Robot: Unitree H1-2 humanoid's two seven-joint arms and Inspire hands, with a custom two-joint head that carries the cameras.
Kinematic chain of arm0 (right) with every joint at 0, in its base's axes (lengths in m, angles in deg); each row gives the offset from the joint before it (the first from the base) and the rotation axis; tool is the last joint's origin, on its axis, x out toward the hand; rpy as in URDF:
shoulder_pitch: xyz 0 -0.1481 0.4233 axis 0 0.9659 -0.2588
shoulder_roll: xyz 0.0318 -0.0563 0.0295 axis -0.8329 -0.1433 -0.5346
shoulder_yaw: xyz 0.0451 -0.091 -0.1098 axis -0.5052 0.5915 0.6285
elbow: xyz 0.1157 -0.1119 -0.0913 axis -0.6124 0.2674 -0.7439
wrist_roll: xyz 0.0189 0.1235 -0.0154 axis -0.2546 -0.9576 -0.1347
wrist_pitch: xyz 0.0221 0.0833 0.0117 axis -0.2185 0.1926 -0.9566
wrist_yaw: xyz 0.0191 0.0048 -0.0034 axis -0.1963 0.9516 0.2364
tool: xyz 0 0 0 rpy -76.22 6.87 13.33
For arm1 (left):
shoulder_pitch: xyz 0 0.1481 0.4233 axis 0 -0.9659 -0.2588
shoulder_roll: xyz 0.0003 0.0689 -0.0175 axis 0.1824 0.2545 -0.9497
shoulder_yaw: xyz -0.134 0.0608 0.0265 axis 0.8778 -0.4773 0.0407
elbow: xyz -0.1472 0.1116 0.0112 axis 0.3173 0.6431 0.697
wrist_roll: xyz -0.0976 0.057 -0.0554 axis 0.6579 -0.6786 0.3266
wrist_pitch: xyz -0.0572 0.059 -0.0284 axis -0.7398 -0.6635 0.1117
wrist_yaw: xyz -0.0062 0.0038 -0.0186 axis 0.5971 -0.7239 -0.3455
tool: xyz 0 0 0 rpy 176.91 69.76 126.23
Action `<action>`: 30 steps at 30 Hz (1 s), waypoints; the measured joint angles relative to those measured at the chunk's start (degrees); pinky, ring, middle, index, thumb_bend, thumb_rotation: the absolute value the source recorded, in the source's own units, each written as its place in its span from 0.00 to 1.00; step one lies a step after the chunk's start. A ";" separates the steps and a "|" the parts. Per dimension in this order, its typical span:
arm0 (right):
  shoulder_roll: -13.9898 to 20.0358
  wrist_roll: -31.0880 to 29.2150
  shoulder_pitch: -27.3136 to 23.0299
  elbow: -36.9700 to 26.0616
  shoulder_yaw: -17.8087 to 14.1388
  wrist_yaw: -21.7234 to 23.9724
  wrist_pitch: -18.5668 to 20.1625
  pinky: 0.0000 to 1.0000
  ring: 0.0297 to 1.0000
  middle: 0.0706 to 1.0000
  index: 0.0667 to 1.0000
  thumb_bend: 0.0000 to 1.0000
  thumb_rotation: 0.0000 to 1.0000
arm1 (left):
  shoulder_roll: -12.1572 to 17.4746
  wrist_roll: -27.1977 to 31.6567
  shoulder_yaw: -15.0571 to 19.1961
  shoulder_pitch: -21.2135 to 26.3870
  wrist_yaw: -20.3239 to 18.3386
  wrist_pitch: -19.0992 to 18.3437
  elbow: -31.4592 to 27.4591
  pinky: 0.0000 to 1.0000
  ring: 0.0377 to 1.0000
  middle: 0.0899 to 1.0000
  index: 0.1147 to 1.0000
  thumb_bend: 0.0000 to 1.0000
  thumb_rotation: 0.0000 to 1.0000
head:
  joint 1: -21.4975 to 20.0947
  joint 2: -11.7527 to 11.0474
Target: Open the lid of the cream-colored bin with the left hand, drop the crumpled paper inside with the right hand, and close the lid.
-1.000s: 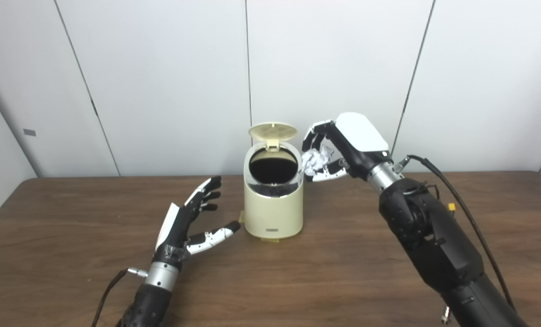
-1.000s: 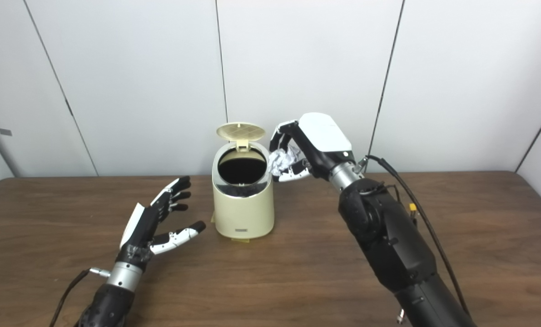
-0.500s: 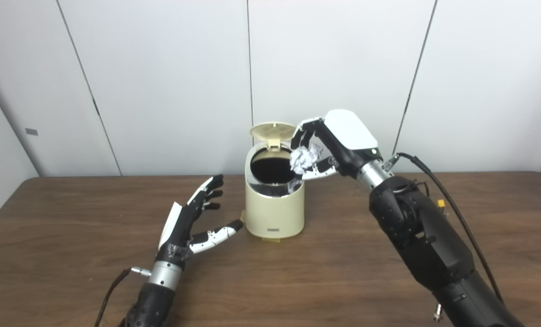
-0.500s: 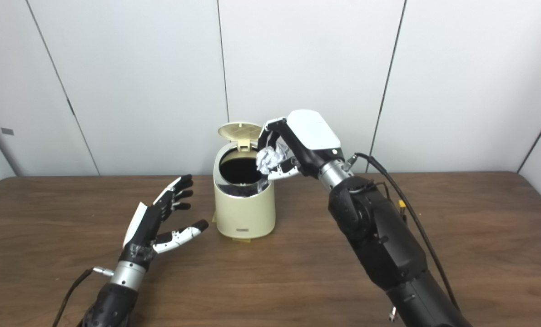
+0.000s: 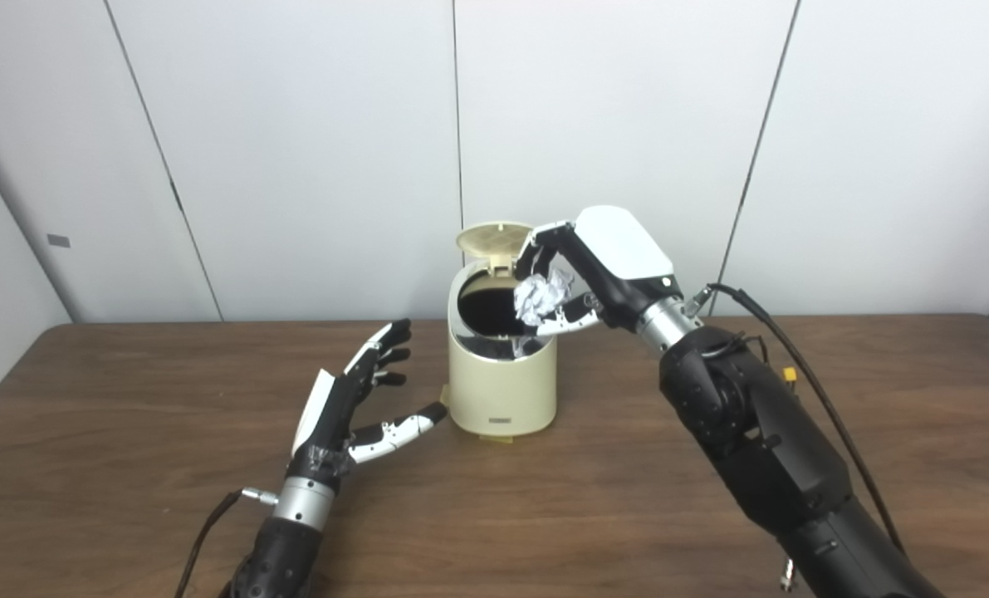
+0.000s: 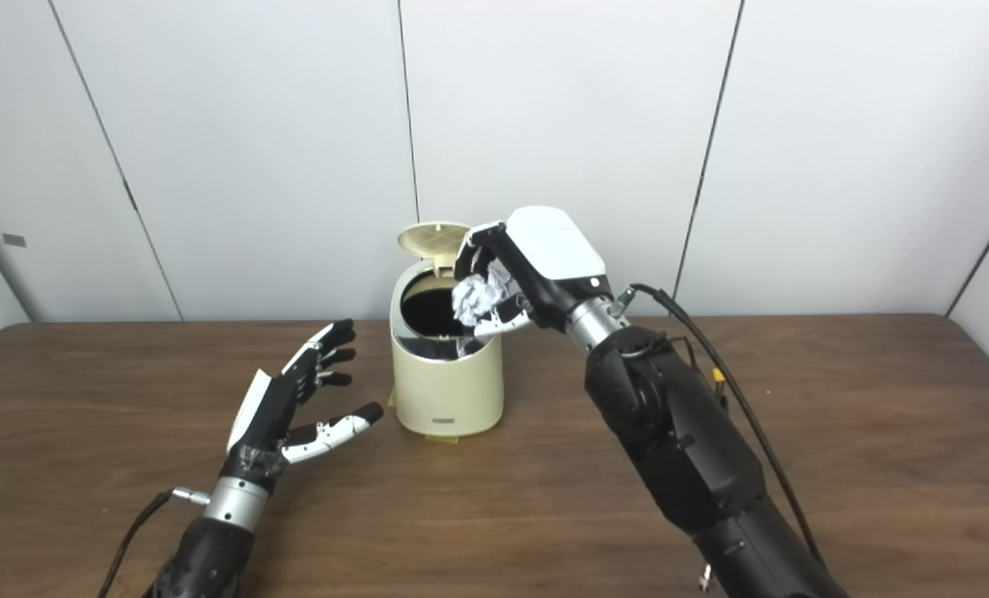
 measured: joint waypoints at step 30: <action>-1.10 1.30 -0.35 1.47 1.69 0.53 2.14 0.59 0.75 0.83 0.74 0.87 0.13 | -0.19 0.00 -0.06 -0.22 -0.02 -0.02 -0.47 0.75 0.84 0.89 0.93 0.72 0.27 | 0.00 0.44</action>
